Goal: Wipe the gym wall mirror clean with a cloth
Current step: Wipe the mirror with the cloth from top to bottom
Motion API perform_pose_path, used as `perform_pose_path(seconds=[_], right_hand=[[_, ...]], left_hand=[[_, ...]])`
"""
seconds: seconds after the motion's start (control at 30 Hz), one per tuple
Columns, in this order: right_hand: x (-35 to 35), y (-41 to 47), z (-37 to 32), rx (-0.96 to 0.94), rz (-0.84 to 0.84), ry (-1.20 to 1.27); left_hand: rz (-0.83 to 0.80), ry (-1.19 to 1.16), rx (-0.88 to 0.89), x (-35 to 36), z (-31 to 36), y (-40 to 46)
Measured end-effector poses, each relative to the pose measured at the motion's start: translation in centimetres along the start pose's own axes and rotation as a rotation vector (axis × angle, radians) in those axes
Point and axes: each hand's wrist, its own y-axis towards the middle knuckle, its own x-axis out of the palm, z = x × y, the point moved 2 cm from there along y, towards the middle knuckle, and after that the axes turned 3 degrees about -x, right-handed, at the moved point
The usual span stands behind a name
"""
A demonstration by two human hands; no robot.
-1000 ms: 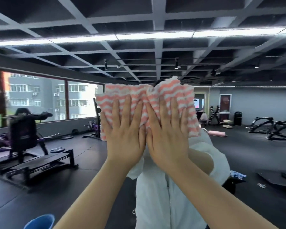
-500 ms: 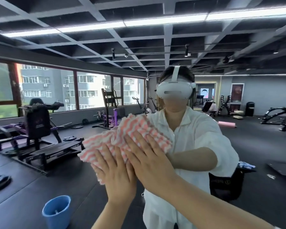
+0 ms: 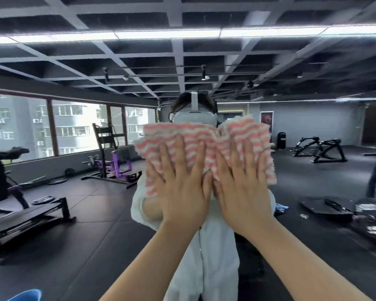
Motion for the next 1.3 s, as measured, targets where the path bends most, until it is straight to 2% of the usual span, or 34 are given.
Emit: perform_pose_path(seconds=[0.17, 0.3, 0.43, 0.53, 0.8, 1.1, 1.3], right_hand=[[-0.2, -4.3, 6.1, 0.17, -0.016, 0.012], [0.3, -9.5, 7.7, 0.311, -0.059, 0.049], [1.3, -14.4, 6.3, 0.417, -0.068, 0.127], [1.7, -14.6, 4.3, 0.444, -0.097, 0.151], [2.3, -10.2, -4.3, 0.266, -0.059, 0.185], [4.0, -6.9, -18.7, -0.102, -0.052, 0.202], [5.2, -8.6, -24.8, -0.363, -0.098, 0.23]], left_hand=[[-0.036, 0.026, 0.161, 2.1, 6.9, -0.7], [-0.085, 0.033, 0.301, 3.4, 10.6, -3.8], [-0.111, 0.073, 0.453, 4.4, 10.9, -7.0], [-0.102, 0.073, 0.464, 4.1, 8.9, -7.6], [-0.085, 0.031, 0.263, 1.9, -1.5, -8.5], [-0.069, 0.078, -0.063, -1.0, -16.6, -13.9], [-0.141, 0.04, -0.302, -0.6, -21.5, -20.3]])
